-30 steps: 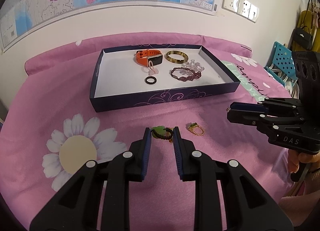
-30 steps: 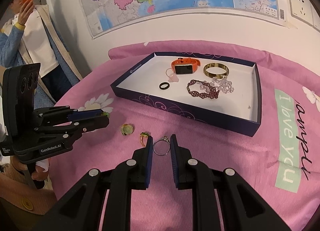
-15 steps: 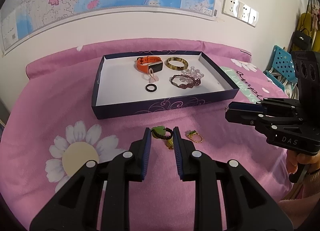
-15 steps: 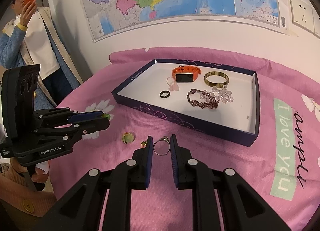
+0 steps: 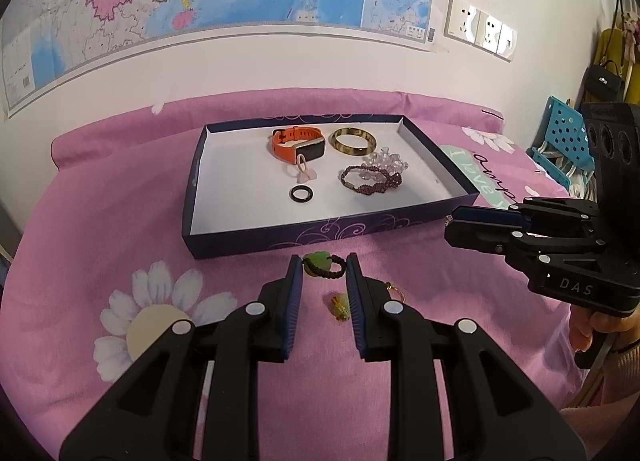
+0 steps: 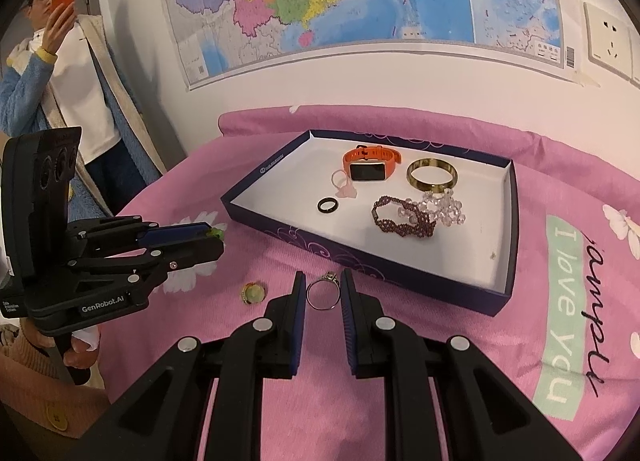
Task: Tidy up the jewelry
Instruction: 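Carry the green-stone ring with the left tool while the right tool carries the silver ring into the box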
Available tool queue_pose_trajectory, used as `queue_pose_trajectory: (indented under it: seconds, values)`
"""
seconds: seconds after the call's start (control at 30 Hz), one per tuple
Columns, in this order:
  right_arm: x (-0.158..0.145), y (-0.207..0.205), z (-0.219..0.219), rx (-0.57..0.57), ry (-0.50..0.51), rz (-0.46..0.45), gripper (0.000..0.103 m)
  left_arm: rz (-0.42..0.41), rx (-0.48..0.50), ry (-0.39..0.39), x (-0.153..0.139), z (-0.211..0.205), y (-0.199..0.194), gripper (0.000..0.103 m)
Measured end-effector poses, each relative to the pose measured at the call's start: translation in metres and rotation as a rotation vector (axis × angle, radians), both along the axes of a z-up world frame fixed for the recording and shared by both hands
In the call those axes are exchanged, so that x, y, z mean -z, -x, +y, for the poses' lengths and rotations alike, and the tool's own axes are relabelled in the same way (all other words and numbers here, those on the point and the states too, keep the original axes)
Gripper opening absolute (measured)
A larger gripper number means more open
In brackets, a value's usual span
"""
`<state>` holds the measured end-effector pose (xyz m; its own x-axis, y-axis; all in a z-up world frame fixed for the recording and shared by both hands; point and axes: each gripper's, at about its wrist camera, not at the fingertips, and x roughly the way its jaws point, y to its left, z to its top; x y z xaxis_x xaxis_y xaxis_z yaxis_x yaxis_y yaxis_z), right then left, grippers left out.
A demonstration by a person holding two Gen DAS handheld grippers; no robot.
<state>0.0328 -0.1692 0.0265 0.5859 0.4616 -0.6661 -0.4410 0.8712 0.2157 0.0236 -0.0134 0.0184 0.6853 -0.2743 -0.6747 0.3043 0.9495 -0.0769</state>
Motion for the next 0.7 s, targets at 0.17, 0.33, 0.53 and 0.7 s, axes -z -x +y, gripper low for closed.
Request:
queue_pose_trajectory:
  seconds: [0.17,0.33,0.53,0.7]
  values:
    - [-0.001,-0.006,0.000,-0.001,-0.003,-0.004,0.015,-0.008,0.002,-0.004,-0.003,-0.002,-0.006,0.023]
    - [-0.001,-0.012,0.000,0.000,-0.006,-0.006,0.015,-0.018,0.001,-0.005,-0.005,-0.004,-0.011,0.023]
    - [-0.003,-0.017,-0.001,0.002,-0.003,-0.012,0.015,-0.022,0.003,-0.009,-0.006,-0.006,-0.018,0.023]
    - [-0.004,-0.024,-0.002,0.010,-0.001,-0.018,0.015,-0.024,0.005,-0.010,-0.007,-0.009,-0.022,0.023]
